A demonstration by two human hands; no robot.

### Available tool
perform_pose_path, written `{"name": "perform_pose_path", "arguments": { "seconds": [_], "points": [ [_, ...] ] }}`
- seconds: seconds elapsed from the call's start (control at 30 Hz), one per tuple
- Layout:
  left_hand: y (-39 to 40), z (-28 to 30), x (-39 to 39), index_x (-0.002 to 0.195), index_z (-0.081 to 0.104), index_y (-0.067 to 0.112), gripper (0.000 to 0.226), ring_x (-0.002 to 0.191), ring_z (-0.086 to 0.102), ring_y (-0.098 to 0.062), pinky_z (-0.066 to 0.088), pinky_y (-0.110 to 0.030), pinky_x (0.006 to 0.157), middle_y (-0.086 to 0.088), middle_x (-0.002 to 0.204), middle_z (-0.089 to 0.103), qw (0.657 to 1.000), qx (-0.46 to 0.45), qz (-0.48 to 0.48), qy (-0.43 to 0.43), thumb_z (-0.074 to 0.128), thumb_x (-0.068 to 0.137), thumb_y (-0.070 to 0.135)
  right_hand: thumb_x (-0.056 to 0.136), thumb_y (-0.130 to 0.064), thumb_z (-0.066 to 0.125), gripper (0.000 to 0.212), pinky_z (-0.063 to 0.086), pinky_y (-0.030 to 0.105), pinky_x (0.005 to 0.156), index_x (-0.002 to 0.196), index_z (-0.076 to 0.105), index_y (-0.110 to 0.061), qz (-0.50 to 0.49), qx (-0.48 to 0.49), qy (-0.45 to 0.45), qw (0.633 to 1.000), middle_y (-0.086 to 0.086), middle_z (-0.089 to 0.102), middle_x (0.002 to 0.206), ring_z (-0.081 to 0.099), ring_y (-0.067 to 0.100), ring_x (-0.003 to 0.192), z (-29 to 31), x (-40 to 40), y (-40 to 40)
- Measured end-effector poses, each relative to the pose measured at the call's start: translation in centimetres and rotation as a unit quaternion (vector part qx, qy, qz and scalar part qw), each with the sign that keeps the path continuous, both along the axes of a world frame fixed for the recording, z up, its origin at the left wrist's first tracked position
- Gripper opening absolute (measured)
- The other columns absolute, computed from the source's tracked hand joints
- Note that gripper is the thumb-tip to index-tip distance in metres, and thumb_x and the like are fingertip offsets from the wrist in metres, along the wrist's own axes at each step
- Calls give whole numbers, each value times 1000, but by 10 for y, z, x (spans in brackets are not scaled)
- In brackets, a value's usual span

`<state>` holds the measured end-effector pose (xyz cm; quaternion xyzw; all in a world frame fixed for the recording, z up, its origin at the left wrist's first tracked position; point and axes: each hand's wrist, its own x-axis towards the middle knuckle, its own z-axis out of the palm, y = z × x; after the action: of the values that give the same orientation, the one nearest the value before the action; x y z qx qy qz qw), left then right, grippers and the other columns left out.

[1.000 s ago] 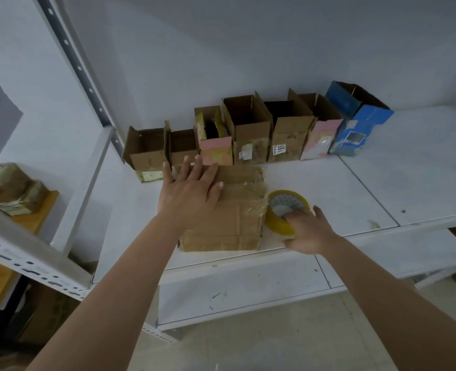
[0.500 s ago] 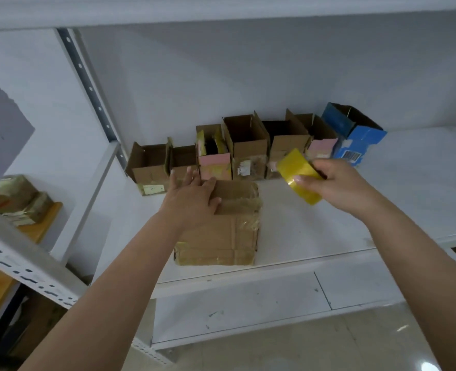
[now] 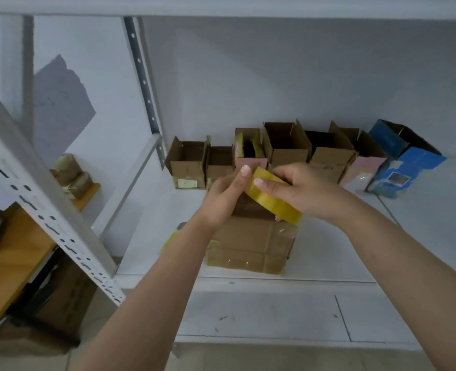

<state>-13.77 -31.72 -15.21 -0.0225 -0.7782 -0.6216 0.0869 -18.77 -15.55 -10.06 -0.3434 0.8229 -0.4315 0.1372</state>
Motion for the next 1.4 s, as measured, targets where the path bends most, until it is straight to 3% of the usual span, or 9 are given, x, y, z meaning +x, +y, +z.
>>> {"name": "perform_pose_path", "arguments": {
  "seconds": [0.1,0.17,0.33,0.5,0.67,0.8,1.13,1.23,1.4],
  "points": [
    [-5,3,-3,106,69,35,32,95,61,14,43,-3,79,22,98,71,998,60,34,5,39,100,46,71,-61,65,52,58,46,79,94,70,-15,23,55,5,998,-25,67,82,69,17,84,7,-3,-7],
    [-10,0,-6,110,70,32,33,100,62,7,45,-8,84,17,104,72,995,93,43,2,38,104,30,69,-51,73,45,57,43,83,100,68,-20,70,87,-11,994,-13,71,91,68,15,89,13,-6,-6],
    [-23,1,-13,125,61,33,35,121,58,-10,39,-35,110,10,124,66,982,180,48,-3,33,105,34,76,-31,78,36,55,20,76,106,68,-14,88,45,-114,989,-12,73,96,69,9,92,33,-30,-1],
    [-28,7,-19,130,56,34,38,115,60,-7,38,-40,108,16,123,64,975,198,95,21,31,103,43,72,-41,73,50,52,45,97,110,69,-9,29,42,-135,990,12,72,104,68,26,100,33,-41,-2],
    [-47,-4,-18,128,56,36,36,111,62,-3,45,-32,100,18,120,65,962,222,154,39,32,103,43,51,-73,65,83,56,29,66,91,72,-1,-58,42,-38,997,12,73,80,72,21,75,23,-49,-13],
    [-55,-22,-14,135,55,26,40,111,64,-9,47,-34,102,12,115,69,946,272,177,22,32,105,38,51,-66,68,66,57,37,77,89,76,-12,-58,11,-81,995,12,74,85,71,29,84,19,-54,-15],
    [-50,-53,-8,138,51,24,40,116,61,-6,47,-27,100,13,121,66,926,280,253,9,35,103,37,80,-51,69,41,45,21,66,77,77,-11,-47,100,9,994,-7,73,70,67,0,67,16,-62,-48],
    [-51,-65,-7,145,42,27,44,129,49,-11,37,-35,112,8,138,55,931,266,244,-54,37,103,40,80,-54,68,53,55,40,79,83,75,-2,-45,127,37,990,-15,72,70,67,-3,71,16,-63,-56],
    [-51,-89,-10,139,51,23,43,123,54,-24,42,-49,107,0,133,58,918,257,205,-222,42,102,42,81,-51,70,40,54,38,74,71,75,-12,-49,136,58,988,-22,67,63,63,-9,70,-1,-61,-61]
  ]
}}
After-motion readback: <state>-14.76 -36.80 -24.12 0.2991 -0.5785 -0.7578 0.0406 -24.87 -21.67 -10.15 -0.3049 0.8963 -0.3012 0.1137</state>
